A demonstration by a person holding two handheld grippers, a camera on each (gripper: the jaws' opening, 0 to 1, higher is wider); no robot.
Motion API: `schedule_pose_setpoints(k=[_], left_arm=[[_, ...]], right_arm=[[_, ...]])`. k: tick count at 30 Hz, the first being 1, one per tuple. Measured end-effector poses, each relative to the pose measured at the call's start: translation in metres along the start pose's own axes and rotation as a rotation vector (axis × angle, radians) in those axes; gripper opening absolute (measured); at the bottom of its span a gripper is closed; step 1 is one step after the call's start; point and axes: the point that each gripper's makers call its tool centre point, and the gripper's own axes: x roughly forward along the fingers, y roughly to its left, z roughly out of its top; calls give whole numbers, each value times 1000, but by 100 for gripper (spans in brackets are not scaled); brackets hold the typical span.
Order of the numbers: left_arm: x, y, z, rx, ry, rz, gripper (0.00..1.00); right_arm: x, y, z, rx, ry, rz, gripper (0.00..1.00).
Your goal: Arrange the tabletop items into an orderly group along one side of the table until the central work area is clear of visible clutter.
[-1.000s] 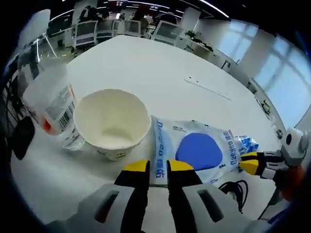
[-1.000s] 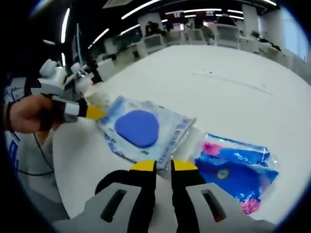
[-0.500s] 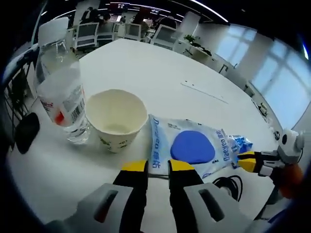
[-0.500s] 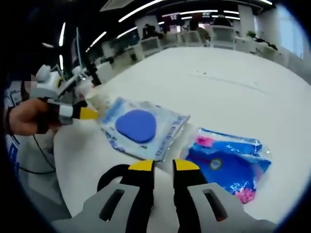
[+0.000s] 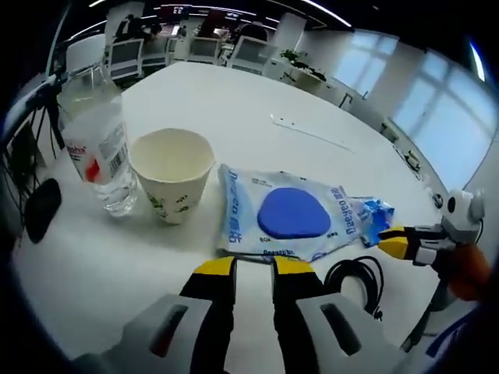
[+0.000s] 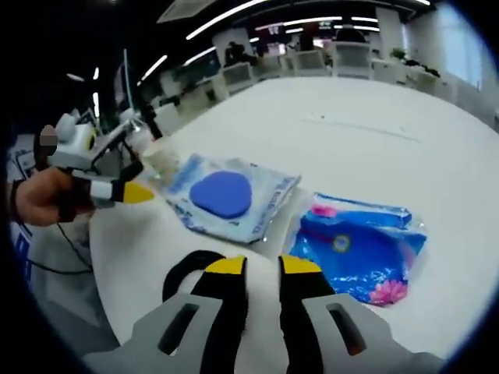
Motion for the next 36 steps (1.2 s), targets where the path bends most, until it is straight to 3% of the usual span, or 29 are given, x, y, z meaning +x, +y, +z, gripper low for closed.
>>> schedule_pose_setpoints(k=[9,27,33,36], left_arm=[[-6,-8,-13,16,18,-22,15],[-6,-23,-34,79,56,-63,13],[-1,-43,-46,79,83,-119,14],[1,-51,-51,90,95,-132,15]], right_arm=[[-6,-8,-8,37,-3,-29,12],[20,-12,-11,51,44,-7,8],[15,-7,-2,26,23,15,9],[9,-5,-7,13,27,24,11]])
